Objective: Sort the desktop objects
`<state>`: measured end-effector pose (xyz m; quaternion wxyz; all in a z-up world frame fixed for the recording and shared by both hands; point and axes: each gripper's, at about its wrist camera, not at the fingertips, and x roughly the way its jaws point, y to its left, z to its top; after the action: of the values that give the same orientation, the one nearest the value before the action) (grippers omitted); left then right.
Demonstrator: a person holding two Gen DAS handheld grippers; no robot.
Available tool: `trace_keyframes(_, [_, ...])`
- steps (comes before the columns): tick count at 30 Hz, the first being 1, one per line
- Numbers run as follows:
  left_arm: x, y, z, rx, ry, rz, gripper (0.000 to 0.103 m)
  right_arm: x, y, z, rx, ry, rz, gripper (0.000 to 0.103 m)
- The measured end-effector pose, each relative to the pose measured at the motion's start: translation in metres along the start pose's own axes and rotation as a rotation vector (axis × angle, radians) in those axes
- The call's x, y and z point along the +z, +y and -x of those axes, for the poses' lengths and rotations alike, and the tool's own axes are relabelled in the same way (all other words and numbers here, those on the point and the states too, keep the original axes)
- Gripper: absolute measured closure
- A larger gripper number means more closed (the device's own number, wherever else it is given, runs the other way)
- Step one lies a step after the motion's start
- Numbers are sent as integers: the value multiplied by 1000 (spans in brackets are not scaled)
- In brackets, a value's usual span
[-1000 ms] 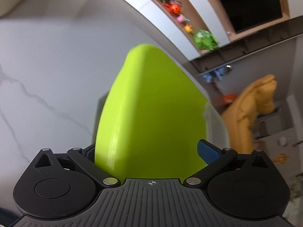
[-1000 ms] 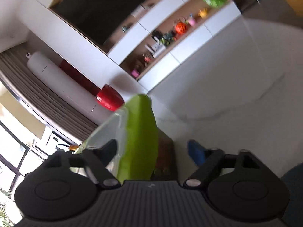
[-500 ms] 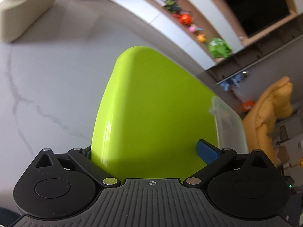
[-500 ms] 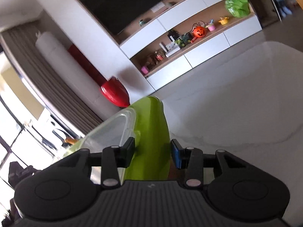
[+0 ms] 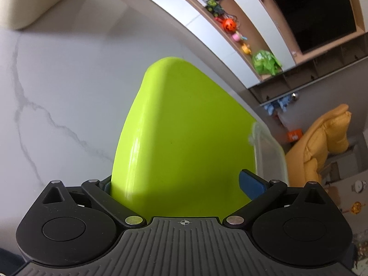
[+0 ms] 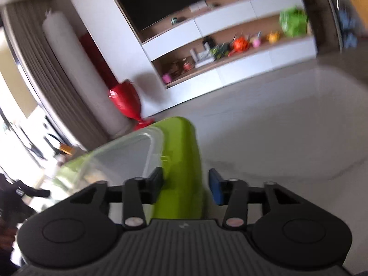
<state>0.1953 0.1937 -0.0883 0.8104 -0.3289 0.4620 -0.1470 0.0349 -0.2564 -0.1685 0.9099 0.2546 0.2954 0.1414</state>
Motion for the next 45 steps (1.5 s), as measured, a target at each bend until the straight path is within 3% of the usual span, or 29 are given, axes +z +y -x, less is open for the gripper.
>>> trace_keyframes(5, [10, -20, -2, 28, -65, -65, 0, -9, 9, 6, -35, -35, 45, 66])
trace_keyframes(8, [-3, -4, -2, 23, -100, 29, 0, -25, 8, 12, -47, -108, 12, 64])
trace_keyframes(10, [-17, 11, 0, -9, -142, 91, 0, -38, 7, 18, -68, -182, -11, 56])
trace_keyframes(12, [-23, 21, -2, -36, -115, 125, 0, -49, 3, 23, -65, -236, -61, 36])
trace_keyframes(15, [-25, 23, 12, -68, -113, 130, 0, -50, -6, 26, -20, -237, -130, 35])
trace_keyframes(20, [-40, 11, 35, -61, -87, 22, 0, -49, -16, 33, 12, -224, -150, 34])
trace_keyframes(22, [-56, 13, 41, -91, -61, -8, 0, -52, -19, 35, 22, -212, -157, 33])
trace_keyframes(26, [-78, 25, 62, -131, -72, 12, 0, -53, -32, 34, 9, -232, -197, 30])
trace_keyframes(28, [-74, 22, 71, -93, -105, -11, 0, -44, -37, 28, 13, -232, -194, 29])
trace_keyframes(31, [-65, 13, 69, 53, -145, -39, 0, -21, -32, 17, -3, -184, -105, 28])
trace_keyframes(33, [-62, 11, 55, 41, -132, -33, 0, -12, -32, 10, 40, -145, -98, 28])
trace_keyframes(35, [-59, 11, 36, -3, -107, -11, 0, -9, -32, 6, 66, -139, -109, 31])
trace_keyframes(37, [-56, 9, 21, -34, -110, -5, 0, -12, -27, 6, 65, -148, -79, 42])
trace_keyframes(38, [-55, 5, 17, -29, -121, -13, 0, -14, -23, 7, 50, -153, -49, 55])
trace_keyframes(41, [-51, -11, 10, 3, -162, -42, 0, -21, -15, 17, -1, -206, 6, 75])
trace_keyframes(43, [-43, -18, 9, -24, -175, -49, 0, -23, -15, 25, 41, -232, -18, 81])
trace_keyframes(45, [-36, -19, 6, -19, -170, -45, 0, -24, -11, 30, 58, -244, -22, 80])
